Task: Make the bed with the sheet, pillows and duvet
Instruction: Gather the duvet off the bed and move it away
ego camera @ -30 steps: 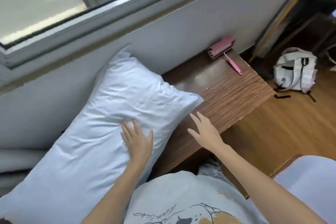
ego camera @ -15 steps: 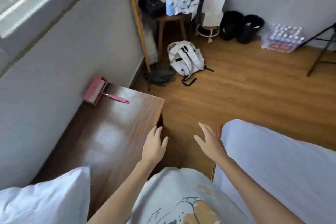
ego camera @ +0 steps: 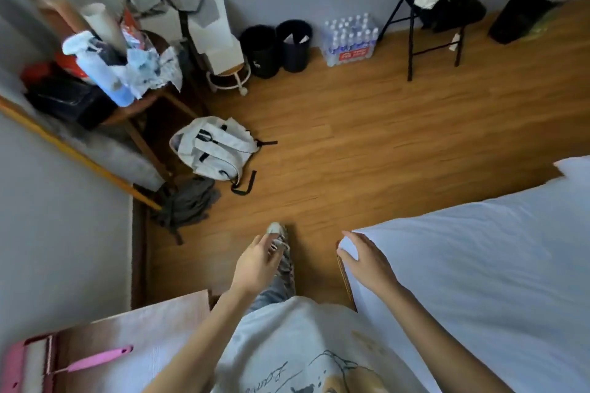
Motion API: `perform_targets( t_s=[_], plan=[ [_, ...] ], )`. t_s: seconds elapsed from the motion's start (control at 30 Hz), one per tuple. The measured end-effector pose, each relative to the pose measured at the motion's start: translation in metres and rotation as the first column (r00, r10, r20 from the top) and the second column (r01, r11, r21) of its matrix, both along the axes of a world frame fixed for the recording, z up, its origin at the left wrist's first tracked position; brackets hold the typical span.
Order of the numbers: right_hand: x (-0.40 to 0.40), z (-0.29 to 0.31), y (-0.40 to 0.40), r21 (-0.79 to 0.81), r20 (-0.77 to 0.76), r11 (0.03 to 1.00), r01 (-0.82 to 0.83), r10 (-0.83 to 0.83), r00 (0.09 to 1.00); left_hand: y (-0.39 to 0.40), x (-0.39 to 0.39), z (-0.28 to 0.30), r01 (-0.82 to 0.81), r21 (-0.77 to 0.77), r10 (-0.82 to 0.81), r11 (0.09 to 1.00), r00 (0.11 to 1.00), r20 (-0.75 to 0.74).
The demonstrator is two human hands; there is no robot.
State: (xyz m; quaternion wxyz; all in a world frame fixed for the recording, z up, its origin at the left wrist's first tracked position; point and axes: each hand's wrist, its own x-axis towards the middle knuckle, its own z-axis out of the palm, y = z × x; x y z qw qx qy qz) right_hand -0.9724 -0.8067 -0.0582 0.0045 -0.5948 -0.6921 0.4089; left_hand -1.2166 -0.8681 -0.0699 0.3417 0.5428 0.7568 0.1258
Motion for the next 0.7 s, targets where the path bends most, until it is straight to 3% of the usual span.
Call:
perform_targets(
  t_s=[0.13, 0.23, 0.33, 0.7],
  plan=[
    [-0.015, -0.010, 0.079, -0.021, -0.028, 0.973, 0.232, -0.232, 0.972, 0.112, -0.044, -0.011, 0.116, -0.013, -0.116, 0.993, 0.993, 0.021],
    [-0.023, -0.001, 0.126, -0.066, -0.057, 0.891, 0.450, -0.454, 0.889, 0.200, -0.066, 0.000, 0.196, -0.007, -0.196, 0.981, 0.980, 0.028],
    [-0.027, 0.014, 0.168, -0.068, -0.084, 0.825, 0.561, -0.565, 0.821, 0.288, -0.069, 0.017, 0.306, 0.007, -0.306, 0.952, 0.951, 0.035],
    [0.027, 0.005, 0.297, -0.045, -0.104, 0.546, 0.837, -0.835, 0.540, 0.498, 0.052, 0.025, 0.621, 0.007, -0.614, 0.784, 0.773, 0.158]
  ],
)
